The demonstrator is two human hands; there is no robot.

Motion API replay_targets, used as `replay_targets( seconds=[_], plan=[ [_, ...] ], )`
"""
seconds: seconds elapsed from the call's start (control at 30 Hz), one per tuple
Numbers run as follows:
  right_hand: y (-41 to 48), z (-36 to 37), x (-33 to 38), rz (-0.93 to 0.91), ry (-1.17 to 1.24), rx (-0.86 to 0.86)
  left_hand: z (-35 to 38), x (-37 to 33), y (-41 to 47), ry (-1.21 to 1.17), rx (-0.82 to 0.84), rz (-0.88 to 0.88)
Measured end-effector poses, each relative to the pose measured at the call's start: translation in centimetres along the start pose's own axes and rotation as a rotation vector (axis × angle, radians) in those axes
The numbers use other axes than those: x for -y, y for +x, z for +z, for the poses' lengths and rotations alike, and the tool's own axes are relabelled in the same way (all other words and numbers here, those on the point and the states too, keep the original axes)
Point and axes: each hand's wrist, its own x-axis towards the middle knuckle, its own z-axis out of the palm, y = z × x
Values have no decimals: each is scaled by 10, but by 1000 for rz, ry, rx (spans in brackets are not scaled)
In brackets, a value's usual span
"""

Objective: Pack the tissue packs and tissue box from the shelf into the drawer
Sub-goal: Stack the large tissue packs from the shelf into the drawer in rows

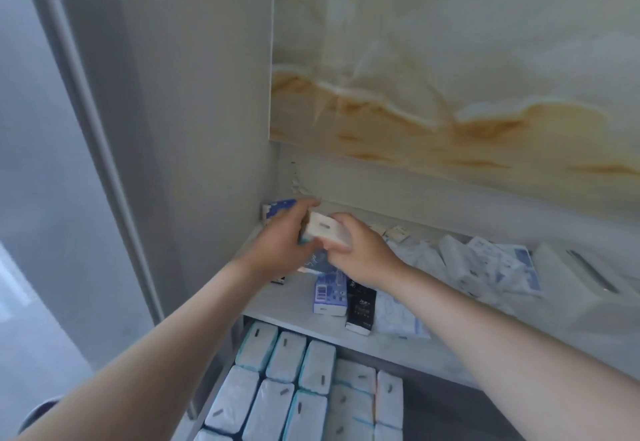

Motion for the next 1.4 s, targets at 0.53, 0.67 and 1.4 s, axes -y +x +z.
replay_targets(
  seconds=[0.53,0.67,1.4],
  plan=[
    [-232,-34,-53,536,-18,379,112,-89,-166,132,570,-22],
    [-249,-23,-58,586,-77,574,126,-79,-201,289,653,-45],
    [-269,52,-105,947,-88,794,178,-29,-243,850,916,267]
  ],
)
